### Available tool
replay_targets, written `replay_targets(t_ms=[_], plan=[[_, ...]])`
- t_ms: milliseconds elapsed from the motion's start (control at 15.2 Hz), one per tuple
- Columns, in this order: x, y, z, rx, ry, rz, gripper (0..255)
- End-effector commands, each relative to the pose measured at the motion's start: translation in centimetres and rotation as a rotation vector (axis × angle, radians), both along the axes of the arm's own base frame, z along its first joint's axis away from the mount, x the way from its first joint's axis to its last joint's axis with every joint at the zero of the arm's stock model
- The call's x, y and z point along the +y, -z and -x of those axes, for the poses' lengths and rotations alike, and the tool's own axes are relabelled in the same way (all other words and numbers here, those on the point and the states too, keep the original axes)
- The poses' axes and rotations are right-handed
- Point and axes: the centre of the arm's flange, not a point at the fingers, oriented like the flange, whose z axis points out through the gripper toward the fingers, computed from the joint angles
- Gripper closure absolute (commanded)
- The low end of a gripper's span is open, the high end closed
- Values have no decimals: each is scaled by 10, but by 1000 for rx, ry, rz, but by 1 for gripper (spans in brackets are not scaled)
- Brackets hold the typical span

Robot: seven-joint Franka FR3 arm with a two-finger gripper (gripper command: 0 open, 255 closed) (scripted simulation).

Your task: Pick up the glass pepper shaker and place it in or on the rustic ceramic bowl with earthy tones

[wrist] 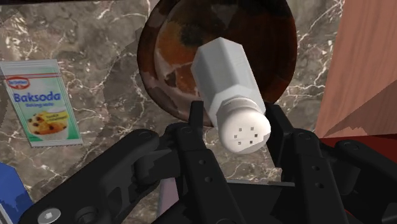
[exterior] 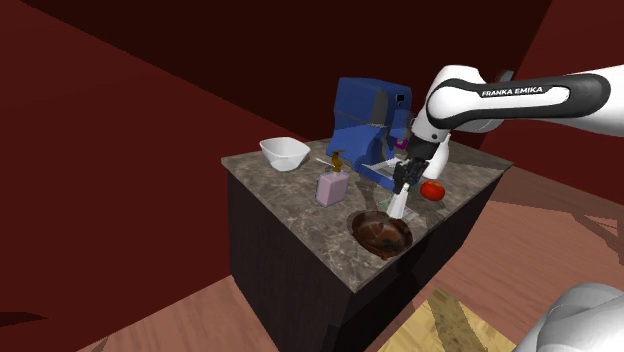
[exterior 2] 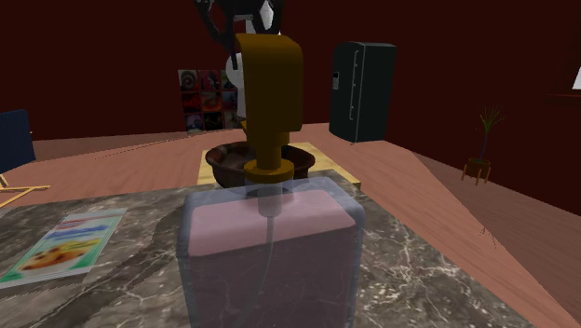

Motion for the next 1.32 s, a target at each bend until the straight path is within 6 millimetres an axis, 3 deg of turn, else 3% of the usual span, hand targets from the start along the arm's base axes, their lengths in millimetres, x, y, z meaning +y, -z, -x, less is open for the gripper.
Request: replay_targets(t_ms=[0, 330, 858, 924, 1254], plan=[[0, 11, -1, -1, 0, 0, 255], [0, 40, -1, -1, 0, 0, 255], [0, 40, -1, -1, 0, 0, 255], [0, 40, -1, -1, 0, 0, 0], [0, 40, -1, -1, 0, 0, 0]])
